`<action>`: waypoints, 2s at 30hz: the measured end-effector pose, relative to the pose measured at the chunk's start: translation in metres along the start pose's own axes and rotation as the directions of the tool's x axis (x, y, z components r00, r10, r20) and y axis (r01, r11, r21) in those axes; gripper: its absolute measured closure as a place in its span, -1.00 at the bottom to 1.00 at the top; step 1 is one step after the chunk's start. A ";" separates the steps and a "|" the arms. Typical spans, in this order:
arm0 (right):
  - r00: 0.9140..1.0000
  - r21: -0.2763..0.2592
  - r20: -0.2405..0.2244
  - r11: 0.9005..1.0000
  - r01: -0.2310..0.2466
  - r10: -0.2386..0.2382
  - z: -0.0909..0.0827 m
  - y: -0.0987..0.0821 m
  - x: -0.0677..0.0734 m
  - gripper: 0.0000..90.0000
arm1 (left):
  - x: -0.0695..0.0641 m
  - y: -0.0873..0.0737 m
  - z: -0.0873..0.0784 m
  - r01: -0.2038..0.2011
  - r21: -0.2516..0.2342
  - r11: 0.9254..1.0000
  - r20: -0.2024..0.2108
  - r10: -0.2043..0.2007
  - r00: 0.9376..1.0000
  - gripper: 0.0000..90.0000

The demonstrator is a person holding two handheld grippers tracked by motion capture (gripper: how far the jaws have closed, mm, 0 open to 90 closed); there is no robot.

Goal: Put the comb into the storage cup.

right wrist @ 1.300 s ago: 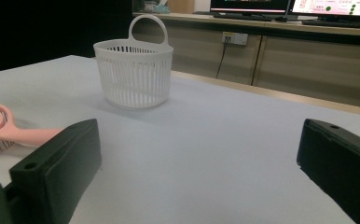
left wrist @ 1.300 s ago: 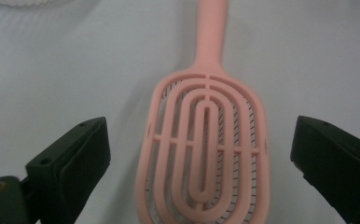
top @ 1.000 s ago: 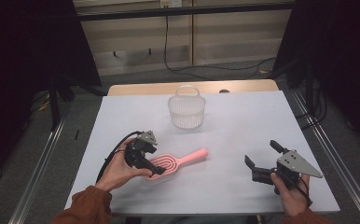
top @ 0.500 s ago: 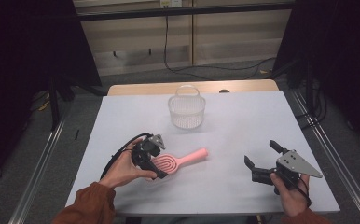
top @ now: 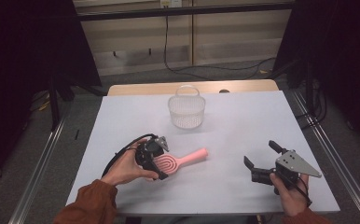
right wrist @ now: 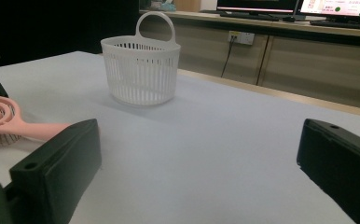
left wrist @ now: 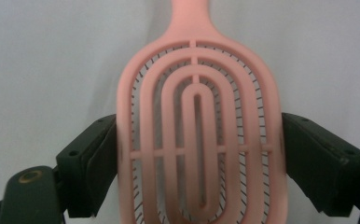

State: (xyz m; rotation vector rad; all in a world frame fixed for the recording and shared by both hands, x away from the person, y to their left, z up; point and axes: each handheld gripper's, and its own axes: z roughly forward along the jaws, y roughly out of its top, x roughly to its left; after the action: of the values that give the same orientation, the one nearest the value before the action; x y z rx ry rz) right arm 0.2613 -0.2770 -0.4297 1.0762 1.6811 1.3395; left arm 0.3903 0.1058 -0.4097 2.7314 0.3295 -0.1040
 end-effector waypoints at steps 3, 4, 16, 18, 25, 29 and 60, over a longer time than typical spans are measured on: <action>1.000 0.001 0.000 1.000 0.001 -0.001 0.000 0.000 0.000 -1.00 | 0.001 0.000 0.003 -0.001 0.010 1.000 0.008 0.001 1.000 -0.63; 1.000 0.001 -0.001 1.000 0.000 0.000 0.000 0.000 0.000 -1.00 | 0.001 0.000 0.004 0.004 0.011 1.000 0.008 -0.004 1.000 -0.62; 1.000 0.001 -0.003 1.000 0.002 -0.002 0.000 0.000 0.000 -1.00 | 0.000 0.001 0.005 0.000 0.021 1.000 0.001 0.000 1.000 -0.58; 1.000 0.003 -0.002 1.000 0.002 -0.002 0.000 0.000 0.000 -1.00 | 0.000 0.001 0.005 0.001 0.021 1.000 0.000 -0.001 1.000 -0.58; 1.000 0.001 -0.005 1.000 0.002 -0.002 0.000 0.000 0.000 -1.00 | 0.000 0.000 0.007 0.009 0.022 1.000 0.005 -0.009 1.000 -0.59; 1.000 0.002 -0.004 1.000 0.003 -0.003 0.000 0.000 0.000 -1.00 | 0.001 0.000 0.008 0.001 0.040 0.999 0.014 -0.002 1.000 -0.59; 1.000 0.001 0.000 1.000 0.004 -0.004 0.000 0.000 0.000 -1.00 | -0.002 -0.002 0.007 0.055 0.035 0.998 -0.022 -0.054 0.998 -0.57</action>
State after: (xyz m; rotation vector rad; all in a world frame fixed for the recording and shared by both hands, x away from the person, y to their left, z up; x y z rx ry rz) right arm 0.2613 -0.2770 -0.4299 1.0736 1.6835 1.3361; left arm 0.3878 0.1047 -0.4164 2.7610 0.4118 -0.0965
